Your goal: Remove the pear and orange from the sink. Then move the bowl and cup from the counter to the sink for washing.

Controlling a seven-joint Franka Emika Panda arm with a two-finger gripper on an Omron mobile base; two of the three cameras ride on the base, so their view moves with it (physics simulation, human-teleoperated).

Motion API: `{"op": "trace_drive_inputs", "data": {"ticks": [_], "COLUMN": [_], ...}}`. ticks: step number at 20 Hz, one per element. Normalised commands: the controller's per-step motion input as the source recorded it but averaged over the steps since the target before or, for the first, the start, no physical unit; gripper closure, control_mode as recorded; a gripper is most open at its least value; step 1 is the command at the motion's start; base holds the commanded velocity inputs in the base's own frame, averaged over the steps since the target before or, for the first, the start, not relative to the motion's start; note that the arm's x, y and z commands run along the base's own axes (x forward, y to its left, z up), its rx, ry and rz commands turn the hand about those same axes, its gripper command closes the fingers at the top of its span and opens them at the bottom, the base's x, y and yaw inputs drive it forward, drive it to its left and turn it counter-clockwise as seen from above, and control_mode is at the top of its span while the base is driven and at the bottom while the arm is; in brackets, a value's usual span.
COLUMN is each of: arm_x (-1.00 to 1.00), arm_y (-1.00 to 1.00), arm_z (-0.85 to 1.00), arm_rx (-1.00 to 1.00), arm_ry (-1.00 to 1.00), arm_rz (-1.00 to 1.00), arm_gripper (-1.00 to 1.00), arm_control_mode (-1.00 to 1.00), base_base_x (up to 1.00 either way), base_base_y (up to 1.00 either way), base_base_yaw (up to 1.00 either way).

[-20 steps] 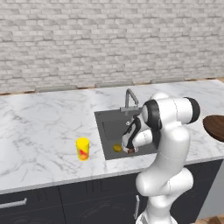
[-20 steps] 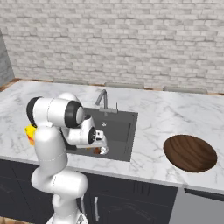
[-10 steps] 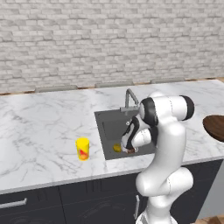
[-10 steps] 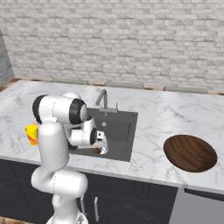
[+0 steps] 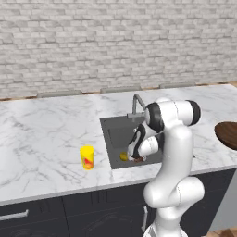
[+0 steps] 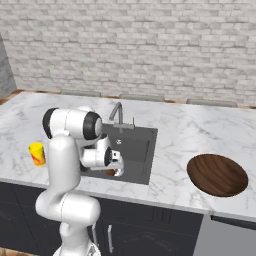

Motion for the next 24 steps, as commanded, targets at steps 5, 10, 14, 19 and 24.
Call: {"op": "trace_drive_inputs", "data": {"ticks": [5,10,14,19,24], "arm_x": [0.15,0.15,0.15,0.15,0.17], "arm_y": [0.0,0.0,0.0,0.0,0.0], "arm_z": [-0.14,-0.12,-0.12,-0.14,-0.13], "arm_rx": [0.0,0.0,0.01,0.01,0.0], "arm_ry": [0.0,0.0,0.0,0.0,0.0], "arm_rz": [0.0,0.0,0.0,0.0,0.0], "arm_gripper": [-1.0,-1.0,-1.0,-1.0,-1.0], "arm_control_mode": [-1.0,-1.0,-1.0,-1.0,-1.0], "base_base_x": [0.0,0.0,0.0,0.0,0.0], "base_base_y": [0.0,0.0,0.0,0.0,0.0], "base_base_yaw": [0.0,0.0,0.0,0.0,0.0]}}
